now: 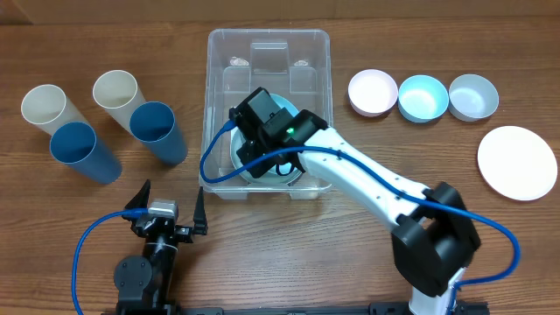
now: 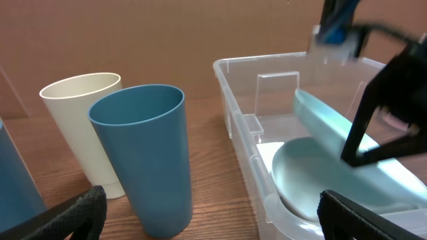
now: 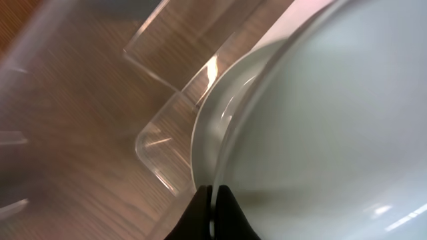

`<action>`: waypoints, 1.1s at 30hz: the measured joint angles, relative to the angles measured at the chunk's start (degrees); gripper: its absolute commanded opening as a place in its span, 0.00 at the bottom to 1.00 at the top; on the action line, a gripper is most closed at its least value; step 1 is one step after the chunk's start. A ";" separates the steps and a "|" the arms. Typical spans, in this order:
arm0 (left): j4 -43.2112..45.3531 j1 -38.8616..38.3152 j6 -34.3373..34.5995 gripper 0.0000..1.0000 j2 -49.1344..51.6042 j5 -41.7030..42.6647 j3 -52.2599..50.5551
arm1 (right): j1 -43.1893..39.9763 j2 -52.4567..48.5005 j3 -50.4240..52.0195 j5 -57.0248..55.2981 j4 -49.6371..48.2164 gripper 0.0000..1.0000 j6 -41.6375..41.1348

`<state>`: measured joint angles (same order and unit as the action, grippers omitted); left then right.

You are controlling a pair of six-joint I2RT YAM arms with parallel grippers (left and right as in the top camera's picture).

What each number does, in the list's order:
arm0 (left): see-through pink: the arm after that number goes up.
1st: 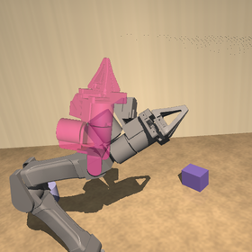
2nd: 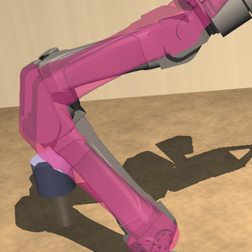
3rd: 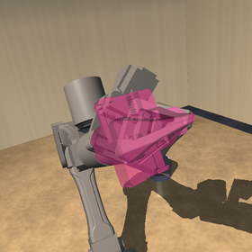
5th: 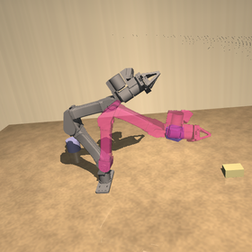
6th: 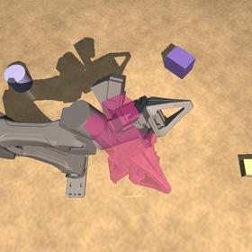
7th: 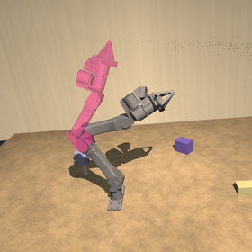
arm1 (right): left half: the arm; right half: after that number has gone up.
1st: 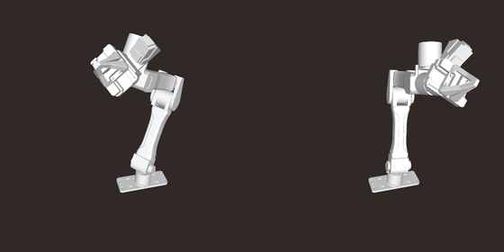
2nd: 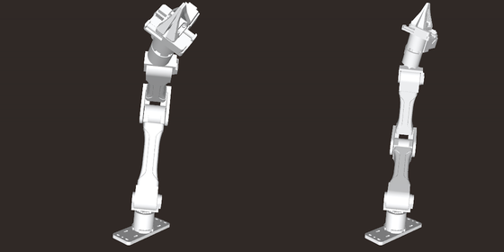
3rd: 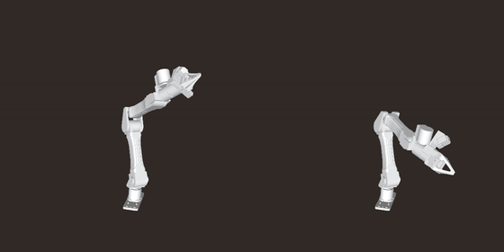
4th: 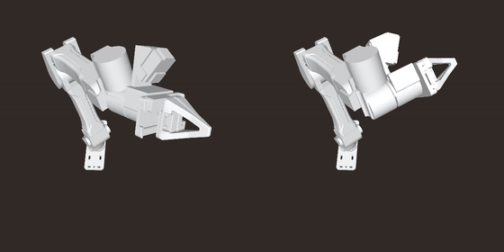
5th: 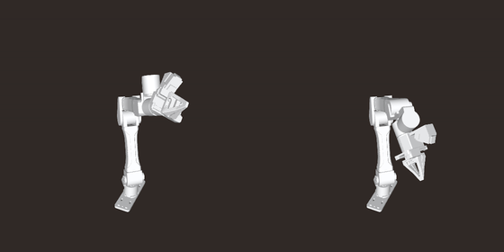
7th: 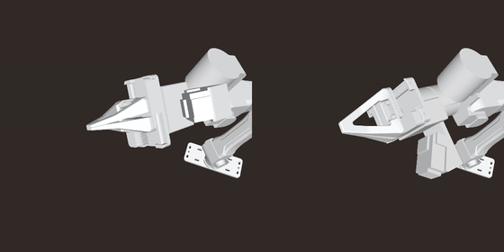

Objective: Pack container
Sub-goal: 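Grasp the second light-blue plate and lower it into the container, then release the plate and reach the right gripper to the white plate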

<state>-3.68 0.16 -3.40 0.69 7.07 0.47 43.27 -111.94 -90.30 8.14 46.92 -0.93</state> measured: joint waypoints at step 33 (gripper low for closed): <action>0.02 0.00 0.00 1.00 0.00 0.00 0.00 | -44.15 -2.38 -45.72 -16.59 48.70 0.99 -25.24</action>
<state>-3.66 0.16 -3.40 0.69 7.07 0.47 -0.89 -114.32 -136.03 -8.45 95.61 -26.17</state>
